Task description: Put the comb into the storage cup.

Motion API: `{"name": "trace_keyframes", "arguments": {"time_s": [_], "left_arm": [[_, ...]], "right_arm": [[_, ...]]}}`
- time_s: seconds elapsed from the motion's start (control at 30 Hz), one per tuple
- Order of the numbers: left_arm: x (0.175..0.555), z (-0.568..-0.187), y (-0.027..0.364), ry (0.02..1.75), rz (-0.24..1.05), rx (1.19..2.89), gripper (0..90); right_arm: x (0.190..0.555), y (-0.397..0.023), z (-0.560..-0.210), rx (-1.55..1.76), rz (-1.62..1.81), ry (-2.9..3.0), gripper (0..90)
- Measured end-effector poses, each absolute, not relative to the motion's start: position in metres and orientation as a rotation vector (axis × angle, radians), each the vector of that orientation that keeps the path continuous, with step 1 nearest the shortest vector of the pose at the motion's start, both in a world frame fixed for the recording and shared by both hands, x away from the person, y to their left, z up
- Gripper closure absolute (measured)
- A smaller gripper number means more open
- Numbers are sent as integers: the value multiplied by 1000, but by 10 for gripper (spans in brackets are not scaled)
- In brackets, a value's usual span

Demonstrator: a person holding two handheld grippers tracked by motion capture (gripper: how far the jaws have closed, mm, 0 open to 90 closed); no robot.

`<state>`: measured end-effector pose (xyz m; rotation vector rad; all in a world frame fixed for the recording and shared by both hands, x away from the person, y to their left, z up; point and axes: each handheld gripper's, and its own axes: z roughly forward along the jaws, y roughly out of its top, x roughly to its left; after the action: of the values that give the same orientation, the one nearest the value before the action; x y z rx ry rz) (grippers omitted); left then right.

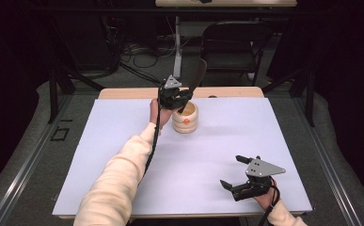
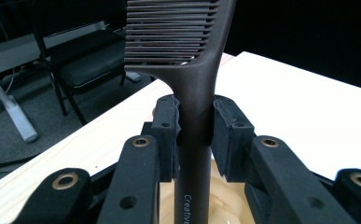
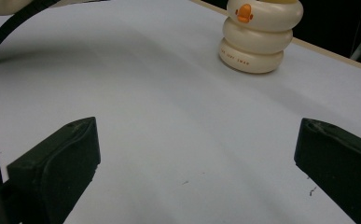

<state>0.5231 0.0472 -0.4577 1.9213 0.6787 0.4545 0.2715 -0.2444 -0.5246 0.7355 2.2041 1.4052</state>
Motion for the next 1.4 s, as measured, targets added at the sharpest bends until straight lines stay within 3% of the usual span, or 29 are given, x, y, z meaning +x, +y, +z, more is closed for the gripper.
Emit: {"name": "trace_keyframes", "arguments": {"time_s": [1.4], "left_arm": [[522,-477,51,698,401,1912,724]], "right_arm": [[272,-244,-525,739,1405,2205,0]]}}
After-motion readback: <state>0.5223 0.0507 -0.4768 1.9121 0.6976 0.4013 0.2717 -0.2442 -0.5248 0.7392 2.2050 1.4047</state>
